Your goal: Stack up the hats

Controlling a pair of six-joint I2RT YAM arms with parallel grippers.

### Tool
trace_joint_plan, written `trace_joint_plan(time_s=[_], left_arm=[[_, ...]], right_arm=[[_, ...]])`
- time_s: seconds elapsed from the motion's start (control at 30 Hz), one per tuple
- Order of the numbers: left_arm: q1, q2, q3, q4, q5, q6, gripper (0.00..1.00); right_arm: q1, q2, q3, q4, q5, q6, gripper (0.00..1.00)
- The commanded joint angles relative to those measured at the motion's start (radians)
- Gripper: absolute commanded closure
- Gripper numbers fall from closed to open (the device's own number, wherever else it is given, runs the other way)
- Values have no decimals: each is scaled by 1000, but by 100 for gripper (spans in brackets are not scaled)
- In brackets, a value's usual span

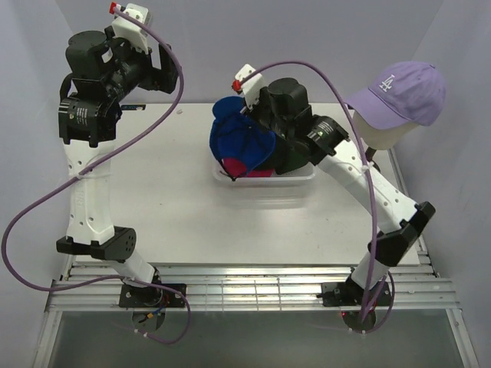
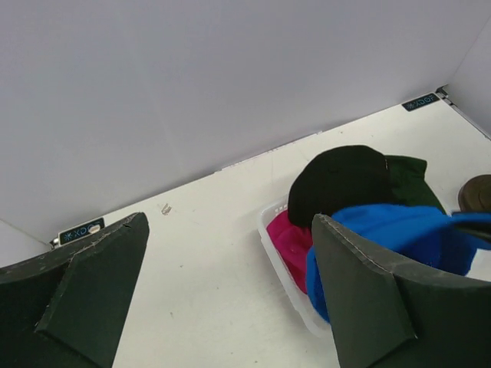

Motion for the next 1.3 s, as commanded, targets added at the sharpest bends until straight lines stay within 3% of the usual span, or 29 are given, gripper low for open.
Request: trace_joint_plan(time_s=[0.0,0.1,0.13,0.23,0.27,0.33,0.37,0.47,0.5,0.77,0.9,1.07,1.27], left_arm=[[2,6,-9,-13,-5,11,2],[2,11,-20,-13,13,3,2],[2,13,-23,-13,18,2,2],[2,16,-29,-13,33,-3,2],[2,16,-35,-13,44,-5,2],[2,16,-43,-13,55,-8,2],[2,16,-49,-13,65,-9,2],[2,17,-58,-13,79,-12,2],[2,17,-60,-13,88,-17,2],[2,5,-86,-13,150,-24,2],[2,2,-93,-12,182,-37,2],[2,-10,-115,-10,202,-41,2],[2,-15,-124,-9,217,-43,2]], right_arm=[[-22,94,181,-139,380,168,92],[3,56,161,9,429,105,92],[12,4,122,174,495,-3,92],[32,-50,-3,461,691,-238,92],[32,-51,-30,696,734,-474,92],[25,-31,-104,987,799,-782,92],[17,-18,-114,1251,791,-1067,92],[-64,70,-55,1459,719,-1349,92],[-87,94,-36,1471,698,-1422,92],[-275,15,-70,1476,567,-1561,92],[-354,-86,-219,1476,550,-1599,92],[-495,-200,-398,1386,537,-1520,92],[-548,-278,-496,1281,532,-1415,92]])
